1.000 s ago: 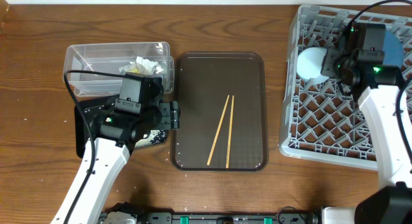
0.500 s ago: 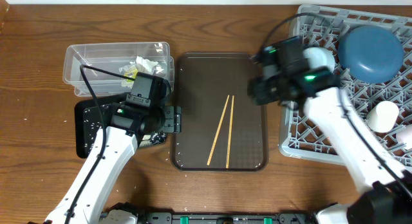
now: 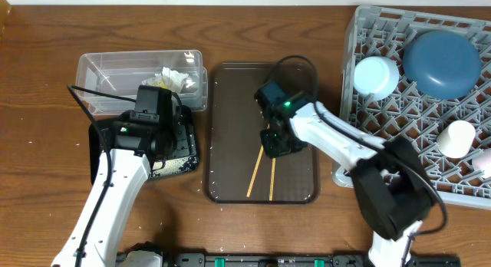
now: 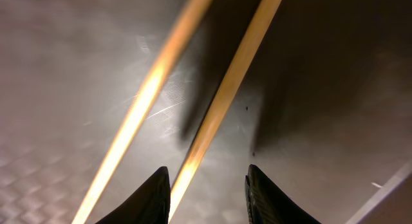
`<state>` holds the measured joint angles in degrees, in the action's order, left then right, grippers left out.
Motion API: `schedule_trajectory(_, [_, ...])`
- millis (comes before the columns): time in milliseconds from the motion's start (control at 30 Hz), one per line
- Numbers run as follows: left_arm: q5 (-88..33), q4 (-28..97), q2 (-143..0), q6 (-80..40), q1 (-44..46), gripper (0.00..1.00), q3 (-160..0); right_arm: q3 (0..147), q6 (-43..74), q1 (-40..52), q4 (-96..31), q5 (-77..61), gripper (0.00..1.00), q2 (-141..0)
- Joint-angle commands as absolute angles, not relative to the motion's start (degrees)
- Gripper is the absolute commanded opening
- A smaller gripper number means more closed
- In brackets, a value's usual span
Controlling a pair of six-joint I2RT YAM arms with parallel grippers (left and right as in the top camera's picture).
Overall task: Sort waste into correct bins and load items into the dishwasher rack
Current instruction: 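Reach the right gripper to the brown tray and grasp one chopstick, then carry the chopstick with the right gripper and drop it into the rack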
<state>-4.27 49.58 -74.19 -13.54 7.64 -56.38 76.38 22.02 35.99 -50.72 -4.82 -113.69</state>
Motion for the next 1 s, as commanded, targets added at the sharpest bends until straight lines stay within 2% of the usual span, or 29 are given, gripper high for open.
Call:
schedule_trajectory(0, [-3.6, 49.9, -73.9, -13.8, 7.4, 0.79, -56.3, 76.3, 25.8, 36.9, -50.6, -3.6, 0.37, -116.5])
schedule_trajectory(133, [-3.6, 49.9, -73.9, -13.8, 7.4, 0.79, -56.3, 76.3, 27.1, 36.9, -50.6, -2.8, 0.25, -118.3])
schedule_trajectory(233, [-3.6, 49.9, -73.9, -13.9, 7.4, 0.79, -56.3, 76.4, 27.2, 36.6, -50.4, -0.5, 0.10, -118.4])
schedule_trajectory(333, [-3.6, 49.9, -73.9, -13.9, 7.4, 0.79, -56.3, 77.2, 27.2, 35.6, -50.4, 1.8, 0.01, -117.9])
schedule_trajectory(700, [-3.6, 49.9, -73.9, -13.9, 7.4, 0.79, -56.3, 85.5, 17.7, 24.9, -54.7, 2.2, 0.01, -106.1])
schedule_trajectory(967, [-3.6, 49.6, -73.9, -13.9, 7.4, 0.79, -56.3, 86.1, 11.5, 12.5, -59.7, 2.5, 0.01, -93.7])
